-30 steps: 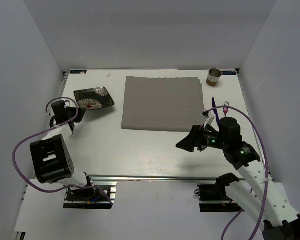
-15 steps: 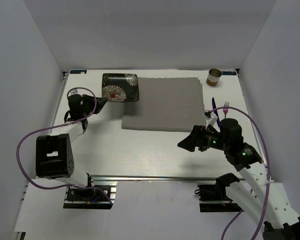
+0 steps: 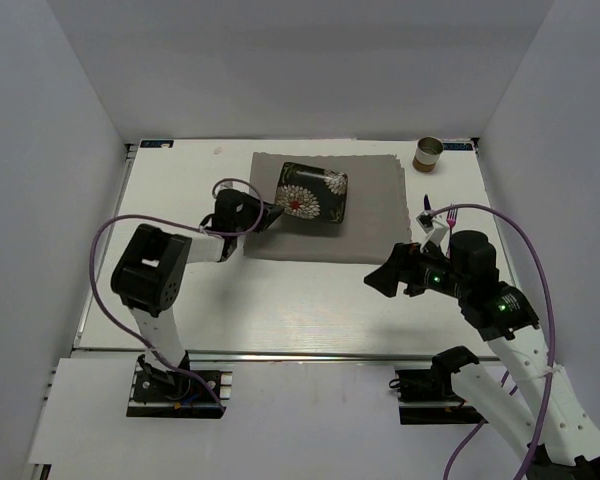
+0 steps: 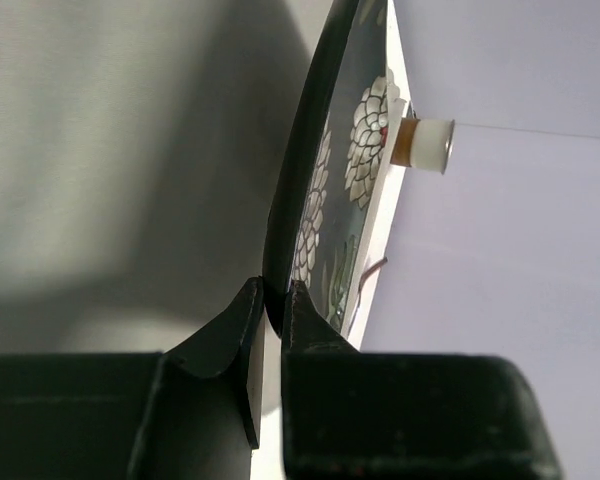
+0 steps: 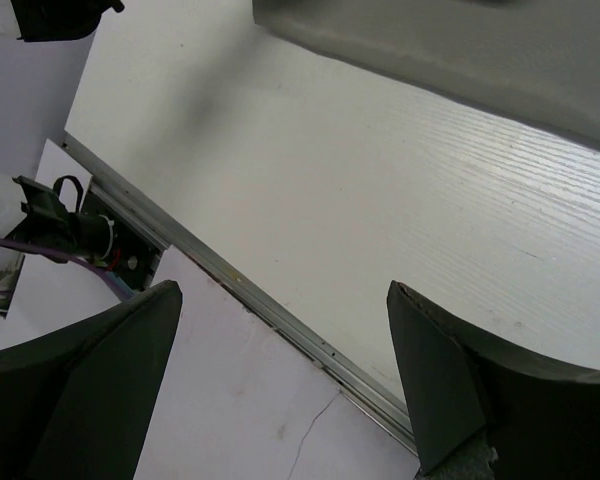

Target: Set the dinner table for one person

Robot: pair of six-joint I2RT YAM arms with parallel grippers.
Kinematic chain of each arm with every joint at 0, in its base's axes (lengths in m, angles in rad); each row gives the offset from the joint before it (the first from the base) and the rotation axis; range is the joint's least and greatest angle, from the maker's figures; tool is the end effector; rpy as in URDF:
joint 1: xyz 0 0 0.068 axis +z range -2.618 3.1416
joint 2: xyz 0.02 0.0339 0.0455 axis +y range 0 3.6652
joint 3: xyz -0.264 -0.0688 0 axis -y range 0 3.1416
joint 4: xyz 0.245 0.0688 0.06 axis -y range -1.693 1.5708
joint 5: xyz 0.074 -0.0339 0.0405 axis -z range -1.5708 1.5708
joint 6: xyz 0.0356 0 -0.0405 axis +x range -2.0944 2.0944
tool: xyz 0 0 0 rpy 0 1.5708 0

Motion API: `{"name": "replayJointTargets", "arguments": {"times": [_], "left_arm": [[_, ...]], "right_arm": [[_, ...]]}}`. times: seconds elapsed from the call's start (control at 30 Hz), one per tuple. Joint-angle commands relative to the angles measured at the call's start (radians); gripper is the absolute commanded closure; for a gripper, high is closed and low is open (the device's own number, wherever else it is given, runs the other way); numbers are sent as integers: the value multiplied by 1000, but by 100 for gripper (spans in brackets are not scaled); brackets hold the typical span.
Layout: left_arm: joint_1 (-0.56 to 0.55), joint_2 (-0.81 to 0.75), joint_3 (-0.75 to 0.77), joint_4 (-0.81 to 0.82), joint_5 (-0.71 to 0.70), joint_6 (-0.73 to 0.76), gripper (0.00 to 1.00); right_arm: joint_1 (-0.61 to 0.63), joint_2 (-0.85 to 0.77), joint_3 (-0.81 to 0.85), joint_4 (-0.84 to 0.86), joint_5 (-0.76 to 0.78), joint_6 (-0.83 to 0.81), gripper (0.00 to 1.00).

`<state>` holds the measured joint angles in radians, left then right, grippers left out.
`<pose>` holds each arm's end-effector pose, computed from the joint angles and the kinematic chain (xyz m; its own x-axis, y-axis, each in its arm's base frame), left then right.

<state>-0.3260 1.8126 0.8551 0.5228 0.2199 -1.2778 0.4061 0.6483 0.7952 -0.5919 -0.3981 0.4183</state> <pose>0.3498 -0.1265 0.1582 -0.5939 -0.7855 -0.1740 -0.2376 0.3778 -0.8949 0.1228 0.0678 0.3221 -0.6398 0.1325 -0.7570 -0.4658 0.7166 0.5191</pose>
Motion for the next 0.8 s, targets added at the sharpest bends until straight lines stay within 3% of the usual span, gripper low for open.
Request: {"name": "replayJointTargets", "arguments": {"times": [0.0, 0.3, 0.53, 0.77], "left_arm": [[-76, -1, 117, 235, -71, -75, 100], [-185, 65, 81, 335, -296, -156, 100], [-231, 128, 55, 476, -382, -229, 100], [-243, 146, 51, 470, -421, -247, 100]], "right_arm": [[-1, -21, 33, -48, 31, -32, 11], [-3, -47, 62, -124, 53, -69, 11], [-3, -49, 56, -134, 51, -84, 11], [-4, -47, 56, -146, 56, -96, 11]]}}
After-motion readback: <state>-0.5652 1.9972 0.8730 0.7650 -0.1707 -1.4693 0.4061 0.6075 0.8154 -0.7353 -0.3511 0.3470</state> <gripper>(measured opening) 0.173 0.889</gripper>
